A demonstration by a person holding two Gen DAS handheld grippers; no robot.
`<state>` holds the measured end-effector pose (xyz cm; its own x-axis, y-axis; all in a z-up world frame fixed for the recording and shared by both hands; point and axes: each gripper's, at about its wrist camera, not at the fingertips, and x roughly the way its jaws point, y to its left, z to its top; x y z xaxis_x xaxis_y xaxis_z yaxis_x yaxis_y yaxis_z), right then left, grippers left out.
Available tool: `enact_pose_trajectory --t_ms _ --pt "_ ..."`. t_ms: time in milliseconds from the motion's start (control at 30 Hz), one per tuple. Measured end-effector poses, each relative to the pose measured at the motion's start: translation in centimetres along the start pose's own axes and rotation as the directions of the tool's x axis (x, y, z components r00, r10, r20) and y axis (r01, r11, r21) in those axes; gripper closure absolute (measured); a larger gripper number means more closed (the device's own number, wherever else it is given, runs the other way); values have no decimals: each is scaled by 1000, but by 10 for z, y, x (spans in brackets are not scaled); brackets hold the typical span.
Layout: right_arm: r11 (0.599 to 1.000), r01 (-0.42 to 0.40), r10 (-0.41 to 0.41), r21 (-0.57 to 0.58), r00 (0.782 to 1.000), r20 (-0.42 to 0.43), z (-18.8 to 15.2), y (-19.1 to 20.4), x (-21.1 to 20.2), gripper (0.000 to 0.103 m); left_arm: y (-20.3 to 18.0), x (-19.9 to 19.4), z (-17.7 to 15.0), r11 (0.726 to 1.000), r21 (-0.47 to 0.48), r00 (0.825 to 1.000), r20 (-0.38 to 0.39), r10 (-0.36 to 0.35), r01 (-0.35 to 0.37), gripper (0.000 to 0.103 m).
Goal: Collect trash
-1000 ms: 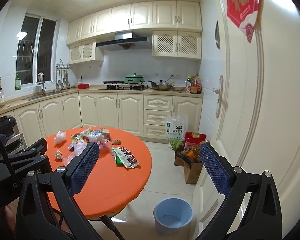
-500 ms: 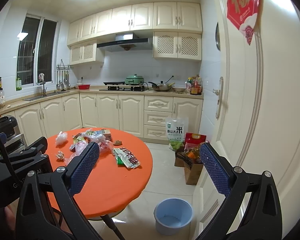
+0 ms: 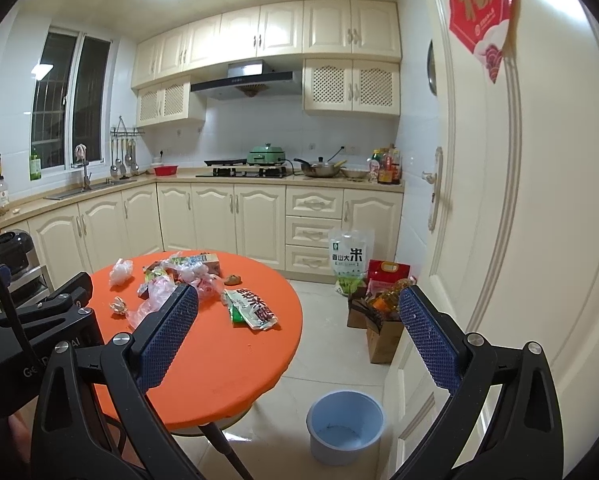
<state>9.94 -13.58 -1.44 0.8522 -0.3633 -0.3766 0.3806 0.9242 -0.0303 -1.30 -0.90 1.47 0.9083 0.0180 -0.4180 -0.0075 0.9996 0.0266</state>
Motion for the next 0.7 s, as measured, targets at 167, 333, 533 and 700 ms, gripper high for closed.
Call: enact_pose_trajectory --t_ms 167,333,533,700 --pt "1000 -1 1 6 1000 -9 0 -2 2 2 -1 2 0 1000 2 1000 -5 -2 2 10" --pt "1000 5 -5 6 1000 -15 -1 -2 4 2 -2 3 -1 1000 2 1000 -8 -4 4 10" --pt "1000 15 -15 4 1000 -28 -1 -2 7 2 -3 9 -2 1000 6 1000 -19 -11 11 10" --pt "1000 18 -19 -4 999 -34 1 0 12 2 -2 14 0 1000 5 1000 -23 -10 10 10"
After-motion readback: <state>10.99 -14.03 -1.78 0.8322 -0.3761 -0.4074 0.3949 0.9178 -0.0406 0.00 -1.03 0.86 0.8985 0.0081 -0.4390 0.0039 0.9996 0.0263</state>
